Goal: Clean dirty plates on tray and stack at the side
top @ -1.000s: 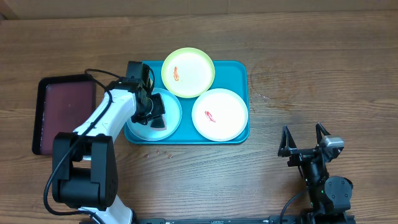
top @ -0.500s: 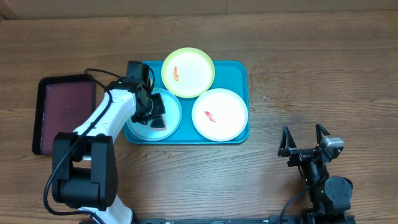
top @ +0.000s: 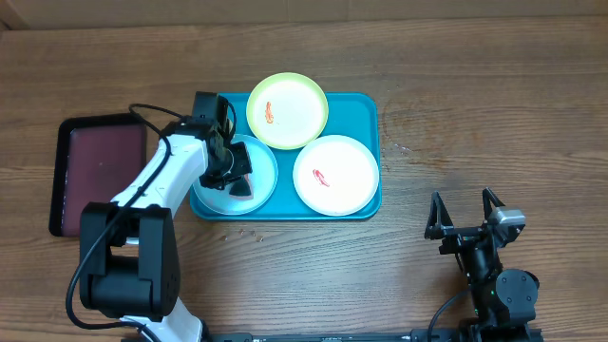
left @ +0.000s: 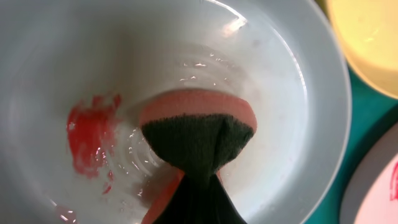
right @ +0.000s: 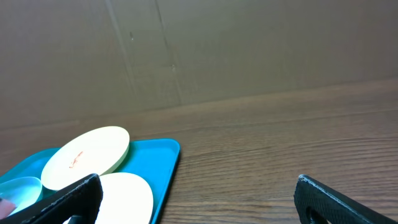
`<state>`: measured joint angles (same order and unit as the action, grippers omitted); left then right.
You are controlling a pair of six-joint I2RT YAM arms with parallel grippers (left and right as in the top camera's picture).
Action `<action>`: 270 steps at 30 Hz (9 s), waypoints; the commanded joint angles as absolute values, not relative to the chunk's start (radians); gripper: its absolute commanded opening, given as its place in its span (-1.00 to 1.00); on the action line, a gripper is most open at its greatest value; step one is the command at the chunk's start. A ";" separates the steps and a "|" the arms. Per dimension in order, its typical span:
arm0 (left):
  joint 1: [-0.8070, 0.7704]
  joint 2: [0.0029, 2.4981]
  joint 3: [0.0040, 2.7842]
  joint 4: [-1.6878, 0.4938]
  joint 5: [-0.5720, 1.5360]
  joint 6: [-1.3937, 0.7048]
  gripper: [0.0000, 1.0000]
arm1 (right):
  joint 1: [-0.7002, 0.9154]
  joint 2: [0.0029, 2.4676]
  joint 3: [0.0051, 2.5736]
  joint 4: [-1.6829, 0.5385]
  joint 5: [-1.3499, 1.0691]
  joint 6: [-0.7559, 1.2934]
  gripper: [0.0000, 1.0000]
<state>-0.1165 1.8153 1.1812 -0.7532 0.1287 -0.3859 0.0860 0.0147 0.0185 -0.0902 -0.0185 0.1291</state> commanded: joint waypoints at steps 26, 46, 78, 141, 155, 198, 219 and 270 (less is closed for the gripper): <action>-0.125 1.812 1.251 -0.788 0.075 -0.370 -0.92 | 0.089 0.003 0.008 -0.083 -0.008 0.123 1.00; -0.125 1.812 1.192 -0.711 0.045 -0.392 -0.91 | 0.089 0.003 0.008 -0.083 -0.008 0.123 1.00; -0.124 1.810 1.265 -0.900 -0.283 -0.467 -0.92 | 0.089 0.003 0.008 -0.039 -0.159 0.255 1.00; 0.025 1.729 1.525 -1.167 0.079 -0.442 -0.92 | 0.720 2.168 1.689 -0.666 -0.073 0.488 -0.17; -0.002 1.729 1.519 -1.162 0.079 -0.441 -0.91 | 0.746 2.251 1.685 -0.643 -0.098 0.492 -0.42; -0.058 1.752 1.085 -0.770 -0.369 -0.493 -0.92 | 0.744 2.251 1.683 -0.722 -0.099 0.502 -0.93; -0.096 1.828 1.185 -0.570 0.330 -0.514 -0.92 | 0.744 2.251 1.683 -0.703 -0.099 0.502 -0.92; 0.263 1.517 1.570 -1.369 -0.180 -0.651 -0.92 | 0.913 2.040 2.012 -0.922 0.862 0.065 -0.93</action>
<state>0.2333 1.5116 1.5753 -1.3506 -0.2123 -0.6308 0.8726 2.0644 1.9877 -0.9272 0.6056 0.1635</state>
